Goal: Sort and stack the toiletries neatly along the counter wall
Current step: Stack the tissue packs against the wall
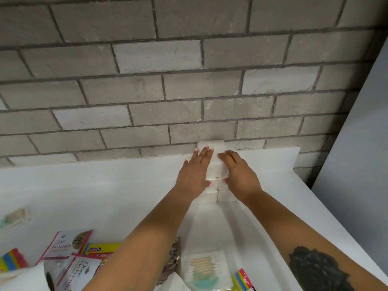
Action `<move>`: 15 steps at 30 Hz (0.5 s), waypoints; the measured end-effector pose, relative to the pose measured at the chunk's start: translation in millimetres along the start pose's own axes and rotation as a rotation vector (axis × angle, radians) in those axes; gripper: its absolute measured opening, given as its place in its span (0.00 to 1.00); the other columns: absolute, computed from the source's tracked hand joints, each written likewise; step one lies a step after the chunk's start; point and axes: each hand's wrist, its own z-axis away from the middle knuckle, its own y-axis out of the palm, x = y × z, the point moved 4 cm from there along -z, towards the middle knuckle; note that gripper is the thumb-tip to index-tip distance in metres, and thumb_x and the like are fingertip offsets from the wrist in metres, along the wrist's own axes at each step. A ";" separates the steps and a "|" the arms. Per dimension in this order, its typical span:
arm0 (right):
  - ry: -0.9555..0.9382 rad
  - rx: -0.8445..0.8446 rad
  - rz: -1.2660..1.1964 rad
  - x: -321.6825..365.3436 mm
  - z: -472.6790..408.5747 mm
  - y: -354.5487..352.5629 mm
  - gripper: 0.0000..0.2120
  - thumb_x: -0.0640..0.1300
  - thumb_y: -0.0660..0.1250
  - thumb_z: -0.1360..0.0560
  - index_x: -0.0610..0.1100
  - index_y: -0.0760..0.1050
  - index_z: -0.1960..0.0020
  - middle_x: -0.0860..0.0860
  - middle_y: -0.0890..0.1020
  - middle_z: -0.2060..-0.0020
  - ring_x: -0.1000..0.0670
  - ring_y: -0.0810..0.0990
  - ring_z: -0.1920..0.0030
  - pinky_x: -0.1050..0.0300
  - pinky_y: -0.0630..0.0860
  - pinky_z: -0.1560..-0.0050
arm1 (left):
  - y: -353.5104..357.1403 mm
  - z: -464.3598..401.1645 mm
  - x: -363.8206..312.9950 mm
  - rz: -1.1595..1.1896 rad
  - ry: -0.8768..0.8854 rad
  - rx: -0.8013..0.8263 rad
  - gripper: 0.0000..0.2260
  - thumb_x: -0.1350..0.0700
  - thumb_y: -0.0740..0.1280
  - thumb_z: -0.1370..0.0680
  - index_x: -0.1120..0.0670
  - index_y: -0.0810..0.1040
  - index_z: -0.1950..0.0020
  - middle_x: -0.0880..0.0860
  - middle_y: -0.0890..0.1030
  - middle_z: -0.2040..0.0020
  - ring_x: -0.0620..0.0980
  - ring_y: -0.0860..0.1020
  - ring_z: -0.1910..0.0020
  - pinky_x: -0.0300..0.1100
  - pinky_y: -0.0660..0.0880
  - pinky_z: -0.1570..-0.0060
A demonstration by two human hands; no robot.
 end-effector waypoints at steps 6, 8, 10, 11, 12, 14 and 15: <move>0.007 0.035 0.042 7.2 -0.2 -8.5 0.35 0.43 0.72 0.29 0.49 0.59 0.27 0.50 0.62 0.28 0.47 0.65 0.32 0.54 0.70 0.37 | -7.1 4.6 -1.8 0.046 -0.006 0.042 0.50 0.49 0.73 0.29 0.48 0.36 0.24 0.49 0.39 0.22 0.51 0.39 0.23 0.55 0.50 0.27; 0.022 0.054 0.054 10.1 1.3 -11.8 0.36 0.45 0.71 0.29 0.50 0.57 0.26 0.49 0.59 0.26 0.46 0.63 0.30 0.52 0.67 0.34 | -11.2 10.0 0.6 0.101 -0.011 0.031 0.49 0.48 0.72 0.29 0.48 0.37 0.24 0.50 0.39 0.22 0.51 0.39 0.23 0.56 0.50 0.27; 0.037 0.057 0.047 12.7 4.7 -15.4 0.37 0.47 0.70 0.28 0.50 0.55 0.25 0.48 0.57 0.25 0.45 0.61 0.29 0.52 0.65 0.33 | -17.8 17.5 3.7 0.151 -0.019 -0.002 0.46 0.47 0.70 0.27 0.49 0.39 0.23 0.49 0.40 0.22 0.50 0.41 0.23 0.57 0.51 0.27; 0.045 0.051 0.030 14.2 6.8 -17.1 0.38 0.47 0.70 0.28 0.50 0.54 0.25 0.48 0.57 0.25 0.45 0.60 0.28 0.52 0.64 0.32 | -21.7 22.2 5.7 0.168 -0.023 -0.025 0.44 0.46 0.69 0.26 0.49 0.39 0.23 0.48 0.41 0.22 0.50 0.41 0.23 0.57 0.51 0.27; 0.054 0.038 0.008 16.1 9.3 -19.3 0.38 0.47 0.70 0.28 0.49 0.54 0.25 0.48 0.57 0.25 0.45 0.60 0.28 0.51 0.64 0.32 | -25.5 27.3 8.0 0.185 -0.027 -0.047 0.42 0.47 0.68 0.25 0.49 0.40 0.23 0.48 0.42 0.22 0.50 0.42 0.23 0.57 0.52 0.26; 0.071 -0.006 -0.046 21.3 15.7 -24.7 0.38 0.47 0.70 0.28 0.48 0.54 0.25 0.48 0.58 0.26 0.45 0.61 0.28 0.50 0.65 0.32 | -33.0 39.4 13.2 0.229 -0.031 -0.080 0.40 0.47 0.66 0.24 0.50 0.41 0.23 0.48 0.44 0.22 0.49 0.44 0.23 0.58 0.53 0.26; 0.074 -0.030 -0.073 24.5 19.4 -28.0 0.38 0.46 0.70 0.28 0.47 0.54 0.25 0.48 0.59 0.26 0.45 0.61 0.29 0.49 0.66 0.32 | -36.6 45.7 15.7 0.252 -0.029 -0.090 0.39 0.48 0.65 0.23 0.50 0.42 0.23 0.47 0.45 0.22 0.49 0.44 0.23 0.58 0.53 0.27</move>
